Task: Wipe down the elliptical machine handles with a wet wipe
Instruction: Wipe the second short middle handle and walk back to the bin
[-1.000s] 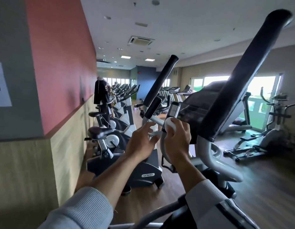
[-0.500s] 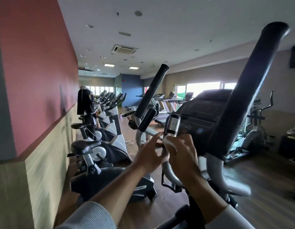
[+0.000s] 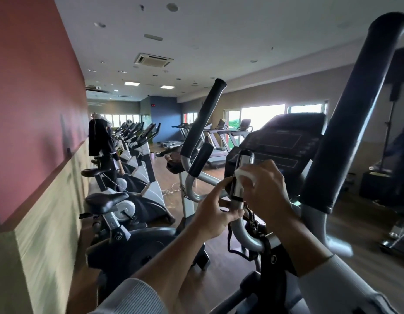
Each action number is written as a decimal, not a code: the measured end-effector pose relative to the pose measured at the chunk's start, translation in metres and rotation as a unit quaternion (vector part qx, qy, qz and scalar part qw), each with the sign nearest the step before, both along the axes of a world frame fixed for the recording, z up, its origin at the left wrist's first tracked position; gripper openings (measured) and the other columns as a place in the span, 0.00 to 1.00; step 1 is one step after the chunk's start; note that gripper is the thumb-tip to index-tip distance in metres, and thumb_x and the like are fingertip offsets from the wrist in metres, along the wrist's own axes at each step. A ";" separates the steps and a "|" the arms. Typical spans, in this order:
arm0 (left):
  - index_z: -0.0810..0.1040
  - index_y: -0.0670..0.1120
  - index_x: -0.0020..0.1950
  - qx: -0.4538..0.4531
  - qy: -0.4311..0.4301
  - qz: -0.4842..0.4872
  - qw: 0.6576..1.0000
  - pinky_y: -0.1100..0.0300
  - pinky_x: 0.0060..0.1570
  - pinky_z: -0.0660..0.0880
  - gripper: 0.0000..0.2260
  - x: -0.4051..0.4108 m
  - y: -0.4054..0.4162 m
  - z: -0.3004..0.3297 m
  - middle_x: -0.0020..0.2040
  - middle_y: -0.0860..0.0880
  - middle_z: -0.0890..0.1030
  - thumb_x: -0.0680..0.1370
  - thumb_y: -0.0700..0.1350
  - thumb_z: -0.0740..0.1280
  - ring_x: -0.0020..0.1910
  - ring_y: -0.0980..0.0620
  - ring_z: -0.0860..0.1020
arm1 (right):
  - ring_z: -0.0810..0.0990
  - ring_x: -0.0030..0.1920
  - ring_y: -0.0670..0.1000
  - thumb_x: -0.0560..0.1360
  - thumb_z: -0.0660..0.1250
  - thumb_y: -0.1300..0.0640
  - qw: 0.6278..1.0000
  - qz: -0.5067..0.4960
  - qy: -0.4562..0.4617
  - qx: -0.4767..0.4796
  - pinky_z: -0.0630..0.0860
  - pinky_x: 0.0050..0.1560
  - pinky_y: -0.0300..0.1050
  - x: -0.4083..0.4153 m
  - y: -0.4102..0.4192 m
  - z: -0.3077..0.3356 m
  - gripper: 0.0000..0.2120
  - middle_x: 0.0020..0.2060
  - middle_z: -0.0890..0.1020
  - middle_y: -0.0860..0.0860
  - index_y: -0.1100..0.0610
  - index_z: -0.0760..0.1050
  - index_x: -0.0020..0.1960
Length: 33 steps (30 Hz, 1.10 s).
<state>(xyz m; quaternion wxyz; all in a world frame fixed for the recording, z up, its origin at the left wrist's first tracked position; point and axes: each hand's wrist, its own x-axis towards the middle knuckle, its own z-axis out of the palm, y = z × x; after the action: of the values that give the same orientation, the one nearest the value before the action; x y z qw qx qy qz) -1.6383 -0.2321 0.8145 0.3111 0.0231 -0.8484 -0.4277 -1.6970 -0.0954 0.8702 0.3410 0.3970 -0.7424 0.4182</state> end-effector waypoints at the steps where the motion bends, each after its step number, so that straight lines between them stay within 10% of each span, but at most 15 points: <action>1: 0.64 0.75 0.63 -0.002 0.003 -0.002 1.000 0.52 0.57 0.78 0.35 0.000 -0.001 0.000 0.54 0.54 0.84 0.69 0.47 0.77 0.54 0.56 0.82 | 0.71 0.41 0.34 0.76 0.66 0.60 1.000 0.002 0.000 0.005 0.68 0.39 0.21 0.001 0.000 -0.001 0.08 0.47 0.72 0.47 0.49 0.82 0.47; 11: 0.63 0.71 0.67 -0.004 -0.018 -0.004 1.000 0.45 0.58 0.77 0.35 0.003 0.004 0.005 0.54 0.55 0.84 0.65 0.56 0.75 0.53 0.53 0.82 | 0.72 0.41 0.33 0.75 0.68 0.59 0.999 -0.015 -0.004 -0.031 0.66 0.39 0.19 -0.009 -0.012 0.000 0.07 0.45 0.76 0.50 0.48 0.82 0.48; 19: 0.64 0.74 0.62 -0.002 -0.009 0.000 1.000 0.77 0.38 0.73 0.32 0.010 0.008 0.008 0.46 0.59 0.85 0.72 0.43 0.74 0.45 0.65 0.82 | 0.74 0.42 0.40 0.74 0.71 0.64 0.991 0.025 -0.053 -0.124 0.69 0.43 0.25 -0.006 -0.007 -0.037 0.12 0.46 0.75 0.48 0.52 0.83 0.54; 33: 0.62 0.73 0.65 0.007 -0.017 0.001 1.000 0.69 0.43 0.77 0.34 0.008 0.007 0.006 0.51 0.56 0.83 0.72 0.45 0.75 0.48 0.66 0.81 | 0.77 0.41 0.48 0.72 0.73 0.57 0.972 0.009 -0.114 -0.204 0.69 0.39 0.28 -0.016 -0.013 -0.018 0.09 0.43 0.81 0.48 0.51 0.79 0.52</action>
<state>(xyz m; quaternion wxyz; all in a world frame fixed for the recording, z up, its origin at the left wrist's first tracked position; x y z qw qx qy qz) -1.6300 -0.2247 0.8200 0.2970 0.0330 -0.8503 -0.4333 -1.7125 -0.1081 0.8526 0.3240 0.2758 -0.6716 0.6065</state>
